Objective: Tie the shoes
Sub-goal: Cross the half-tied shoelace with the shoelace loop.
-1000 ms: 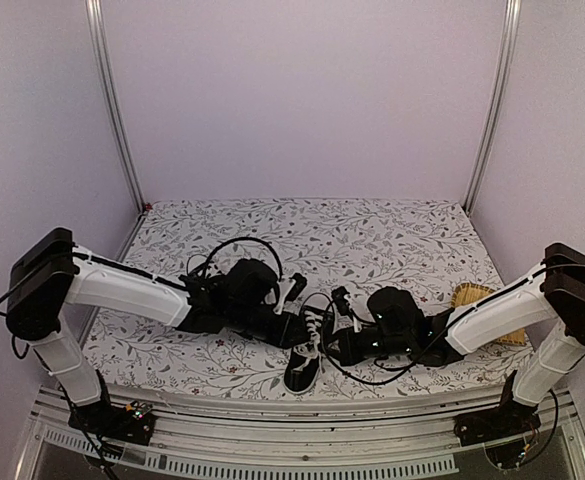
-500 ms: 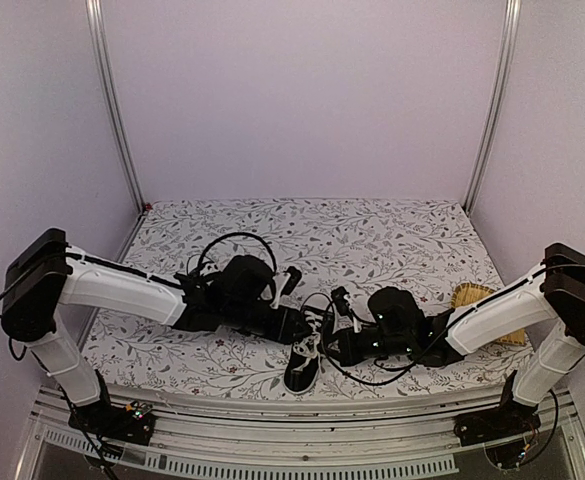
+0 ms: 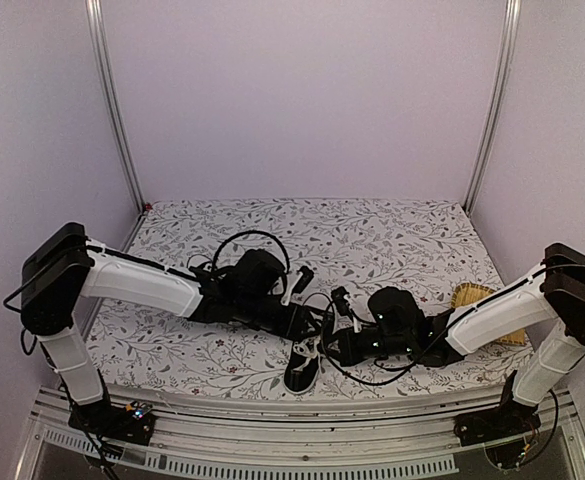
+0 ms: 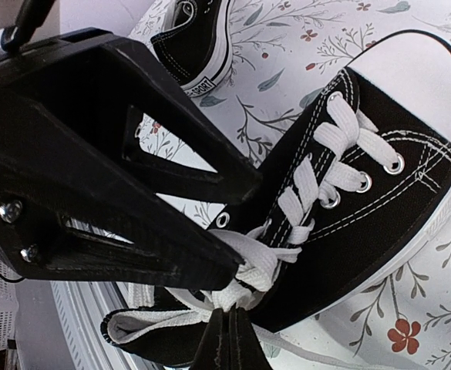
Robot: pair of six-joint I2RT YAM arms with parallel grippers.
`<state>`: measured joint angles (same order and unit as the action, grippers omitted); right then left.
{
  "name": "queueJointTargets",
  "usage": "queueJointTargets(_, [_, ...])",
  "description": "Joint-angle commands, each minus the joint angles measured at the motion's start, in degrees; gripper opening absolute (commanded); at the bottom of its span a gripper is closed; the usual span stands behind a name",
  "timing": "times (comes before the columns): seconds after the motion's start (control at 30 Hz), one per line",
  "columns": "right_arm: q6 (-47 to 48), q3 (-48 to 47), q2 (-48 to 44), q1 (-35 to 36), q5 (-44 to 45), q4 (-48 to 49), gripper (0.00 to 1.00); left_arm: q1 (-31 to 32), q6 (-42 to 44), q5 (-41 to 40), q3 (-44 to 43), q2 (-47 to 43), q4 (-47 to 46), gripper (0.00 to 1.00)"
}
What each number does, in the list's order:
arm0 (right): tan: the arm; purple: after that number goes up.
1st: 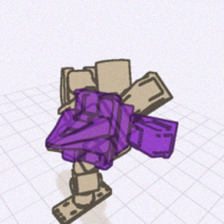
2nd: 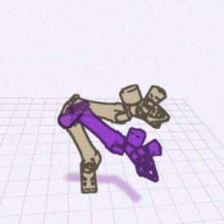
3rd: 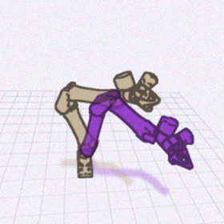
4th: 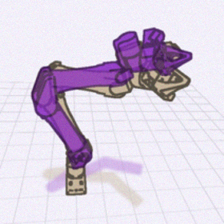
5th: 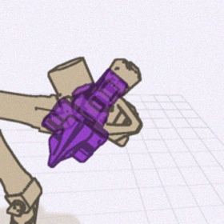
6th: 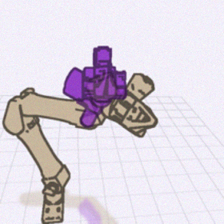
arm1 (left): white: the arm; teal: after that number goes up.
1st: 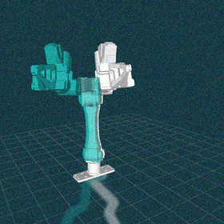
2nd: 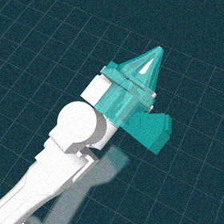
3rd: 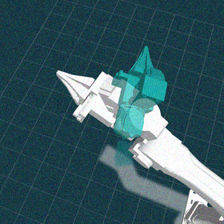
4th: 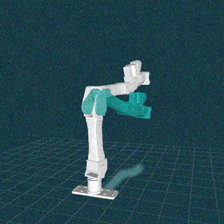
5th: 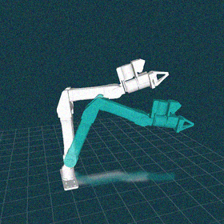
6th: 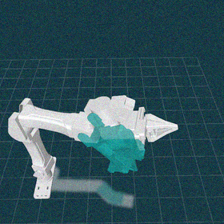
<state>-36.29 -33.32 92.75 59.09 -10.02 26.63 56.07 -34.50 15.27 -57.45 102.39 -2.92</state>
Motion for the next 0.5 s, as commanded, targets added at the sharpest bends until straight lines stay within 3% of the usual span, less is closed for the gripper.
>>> queueJointTargets(0.0, [-0.3, 0.5, -0.9, -0.3, 0.0, 1.4, 0.02, -0.4, 1.3, 1.9, -1.4, 1.1, 1.3, 0.38])
queueJointTargets(0.1, [-0.3, 0.5, -0.7, -0.3, 0.1, 1.4, 0.02, -0.3, 1.4, 2.4, -1.5, 1.3, 1.4, 0.36])
queueJointTargets(0.47, [-0.4, 0.4, -0.9, -0.3, 0.1, 1.5, 0.02, -0.3, 1.0, 2.7, -0.9, 1.6, 1.2, 0.11])
